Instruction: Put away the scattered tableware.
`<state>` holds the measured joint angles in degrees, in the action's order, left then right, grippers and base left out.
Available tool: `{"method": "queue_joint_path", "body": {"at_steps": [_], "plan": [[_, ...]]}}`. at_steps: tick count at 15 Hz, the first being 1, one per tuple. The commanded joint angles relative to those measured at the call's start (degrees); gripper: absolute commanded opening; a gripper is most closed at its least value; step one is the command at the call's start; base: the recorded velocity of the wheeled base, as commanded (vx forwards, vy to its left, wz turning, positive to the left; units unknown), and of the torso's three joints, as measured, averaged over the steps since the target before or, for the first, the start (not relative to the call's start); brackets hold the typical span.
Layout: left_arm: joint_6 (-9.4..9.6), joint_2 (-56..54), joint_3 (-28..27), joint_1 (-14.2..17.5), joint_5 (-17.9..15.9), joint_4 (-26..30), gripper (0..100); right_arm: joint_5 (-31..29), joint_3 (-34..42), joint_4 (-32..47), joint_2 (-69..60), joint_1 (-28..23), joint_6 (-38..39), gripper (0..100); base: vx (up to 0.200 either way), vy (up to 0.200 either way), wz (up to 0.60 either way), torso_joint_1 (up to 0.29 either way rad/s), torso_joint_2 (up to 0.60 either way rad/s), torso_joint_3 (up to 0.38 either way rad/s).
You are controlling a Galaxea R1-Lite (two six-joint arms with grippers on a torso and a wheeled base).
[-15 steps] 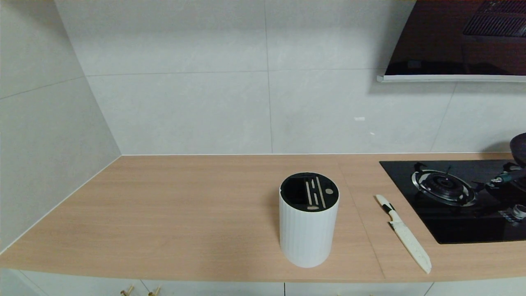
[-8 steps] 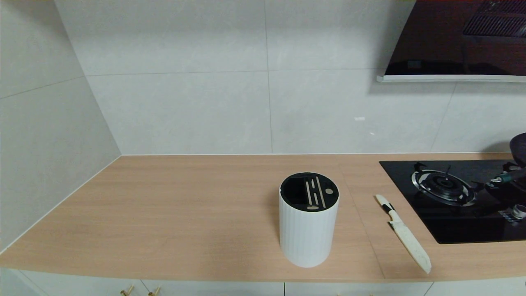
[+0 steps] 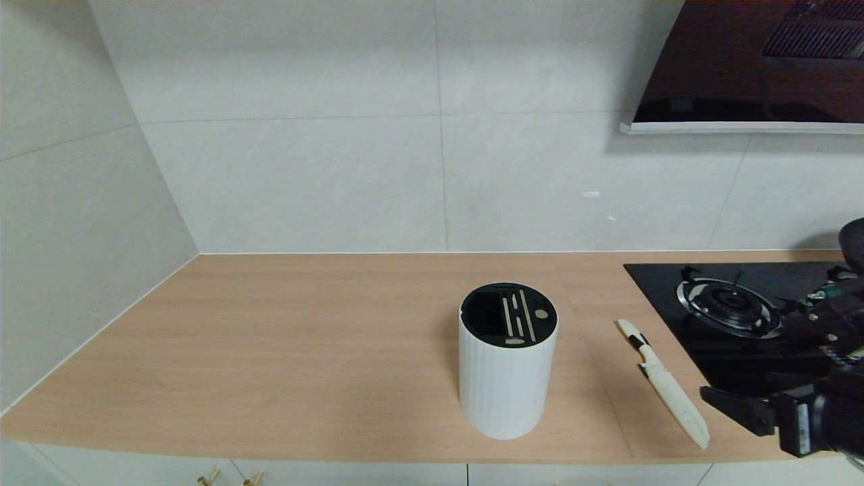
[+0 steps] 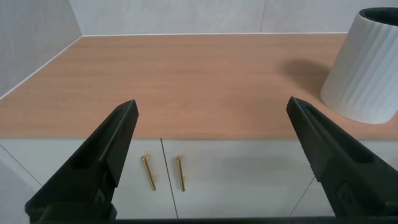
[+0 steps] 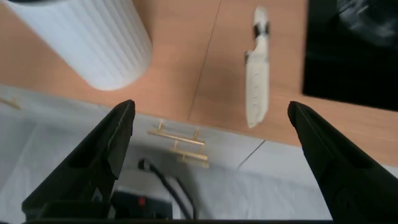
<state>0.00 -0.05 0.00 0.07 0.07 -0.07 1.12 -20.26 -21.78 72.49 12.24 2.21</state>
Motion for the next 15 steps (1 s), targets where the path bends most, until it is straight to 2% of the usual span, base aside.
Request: {"method": "queue_joint_path", "body": {"at_steps": [1,2,3,5,15], "plan": [[0.0,0.05,0.0,0.01,0.01,-0.01,100,-0.42,-0.48,-13.81,22.52,-0.02,-0.01,100,0.0,0.0,0.0,0.0,0.0,0.0],[0.0,0.05,0.0,0.1,0.01,-0.01,100,-0.59,-0.48,-15.74,24.28,-0.2,-0.01,100,0.0,0.0,0.0,0.0,0.0,0.0],[0.0,0.05,0.0,0.1,0.01,-0.01,100,-1.56,-0.57,-23.13,30.7,-1.17,-0.27,100,0.0,0.0,0.0,0.0,0.0,0.0],[0.0,0.05,0.0,0.01,0.01,-0.01,100,-2.26,-1.8,-29.81,38.43,-2.75,-0.45,100,0.0,0.0,0.0,0.0,0.0,0.0],[0.0,0.05,0.0,0.01,0.01,-0.01,100,-2.44,-7.6,-42.73,56.54,-8.99,-1.33,100,0.0,0.0,0.0,0.0,0.0,0.0]]}}
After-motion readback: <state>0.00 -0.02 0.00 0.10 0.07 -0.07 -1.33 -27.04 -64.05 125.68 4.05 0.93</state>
